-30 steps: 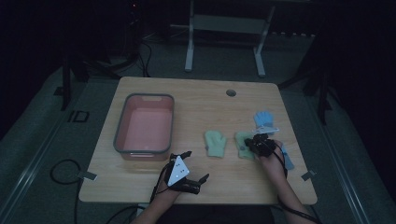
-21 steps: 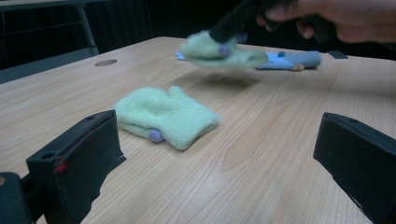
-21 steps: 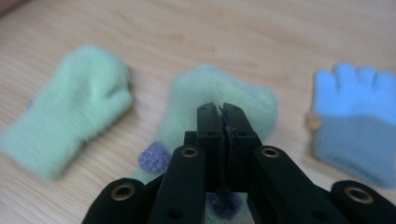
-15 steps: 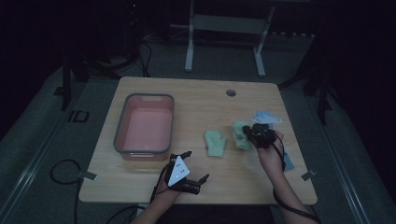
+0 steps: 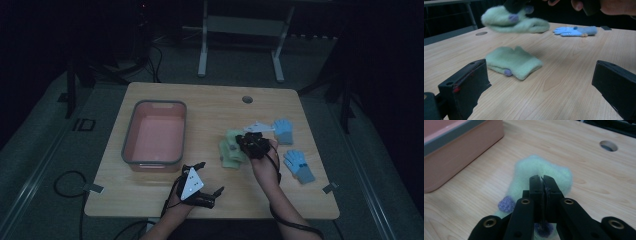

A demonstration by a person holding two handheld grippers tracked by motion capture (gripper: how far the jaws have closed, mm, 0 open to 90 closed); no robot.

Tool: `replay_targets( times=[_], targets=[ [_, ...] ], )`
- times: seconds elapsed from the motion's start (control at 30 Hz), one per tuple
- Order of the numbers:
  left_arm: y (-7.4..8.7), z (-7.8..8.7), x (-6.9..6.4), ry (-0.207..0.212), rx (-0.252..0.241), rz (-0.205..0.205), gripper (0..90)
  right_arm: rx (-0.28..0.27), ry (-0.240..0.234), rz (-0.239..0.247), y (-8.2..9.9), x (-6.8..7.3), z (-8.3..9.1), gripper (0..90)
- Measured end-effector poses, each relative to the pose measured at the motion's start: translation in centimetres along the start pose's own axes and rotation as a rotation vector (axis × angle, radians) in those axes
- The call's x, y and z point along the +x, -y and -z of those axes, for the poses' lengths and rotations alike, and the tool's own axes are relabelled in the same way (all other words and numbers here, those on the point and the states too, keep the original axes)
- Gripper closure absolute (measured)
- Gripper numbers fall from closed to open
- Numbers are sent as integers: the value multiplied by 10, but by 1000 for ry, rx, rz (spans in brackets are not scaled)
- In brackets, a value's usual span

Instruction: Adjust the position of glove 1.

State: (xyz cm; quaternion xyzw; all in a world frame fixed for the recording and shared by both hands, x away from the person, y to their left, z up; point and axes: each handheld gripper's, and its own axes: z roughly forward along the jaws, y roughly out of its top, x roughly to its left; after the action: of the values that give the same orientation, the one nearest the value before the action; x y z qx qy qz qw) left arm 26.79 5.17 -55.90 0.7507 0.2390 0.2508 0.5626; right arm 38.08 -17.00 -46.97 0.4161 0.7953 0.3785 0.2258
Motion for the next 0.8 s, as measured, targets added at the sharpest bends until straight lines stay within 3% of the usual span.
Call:
replay_targets(
  times=[0.27, 0.6, 0.8],
  targets=[
    [0, -1, -1, 3, 3, -4, 5, 49, -9, 19, 11, 13, -19, 867],
    [-1, -2, -2, -9, 14, -17, 5, 112, 11, 3, 30, 13, -46, 856],
    [-1, -2, -1, 10, 22, -14, 5, 112, -8, -16, 34, 10, -48, 796]
  ],
)
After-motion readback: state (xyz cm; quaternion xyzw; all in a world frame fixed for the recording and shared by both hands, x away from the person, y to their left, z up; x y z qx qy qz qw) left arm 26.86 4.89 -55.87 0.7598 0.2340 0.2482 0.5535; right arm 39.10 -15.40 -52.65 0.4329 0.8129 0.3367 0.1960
